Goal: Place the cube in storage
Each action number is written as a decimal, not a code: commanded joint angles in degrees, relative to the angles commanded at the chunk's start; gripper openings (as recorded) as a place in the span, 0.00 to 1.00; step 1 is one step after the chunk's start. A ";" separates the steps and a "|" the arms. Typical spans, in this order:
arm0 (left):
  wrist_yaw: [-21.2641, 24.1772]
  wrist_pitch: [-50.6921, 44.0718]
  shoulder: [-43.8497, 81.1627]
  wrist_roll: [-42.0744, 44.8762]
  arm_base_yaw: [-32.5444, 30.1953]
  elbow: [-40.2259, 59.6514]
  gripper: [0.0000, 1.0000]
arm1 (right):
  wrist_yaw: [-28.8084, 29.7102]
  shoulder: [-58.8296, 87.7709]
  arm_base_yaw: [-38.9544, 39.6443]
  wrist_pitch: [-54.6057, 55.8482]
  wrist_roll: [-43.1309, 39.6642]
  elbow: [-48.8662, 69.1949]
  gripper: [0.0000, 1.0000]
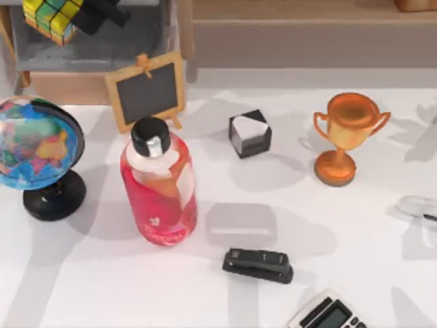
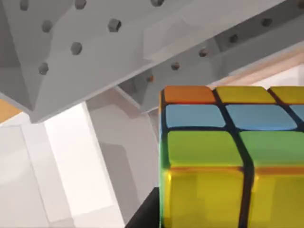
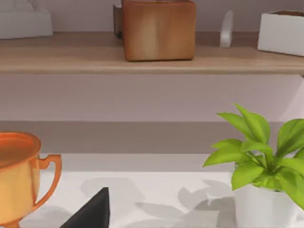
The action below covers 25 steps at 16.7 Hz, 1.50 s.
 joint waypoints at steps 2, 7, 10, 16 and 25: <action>3.81 -6.81 3.64 1.22 8.02 6.38 0.00 | 0.00 0.00 0.00 0.00 0.00 0.00 1.00; 14.01 -17.48 17.27 3.49 26.50 21.91 0.00 | 0.00 0.00 0.00 0.00 0.00 0.00 1.00; 19.54 -20.64 26.59 4.31 33.49 29.38 0.00 | 0.00 0.00 0.00 0.00 0.00 0.00 1.00; 24.96 -22.69 37.04 4.96 36.86 35.94 0.00 | 0.00 0.00 0.00 0.00 0.00 0.00 1.00; 24.96 -22.69 37.04 4.96 36.86 35.94 0.30 | 0.00 0.00 0.00 0.00 0.00 0.00 1.00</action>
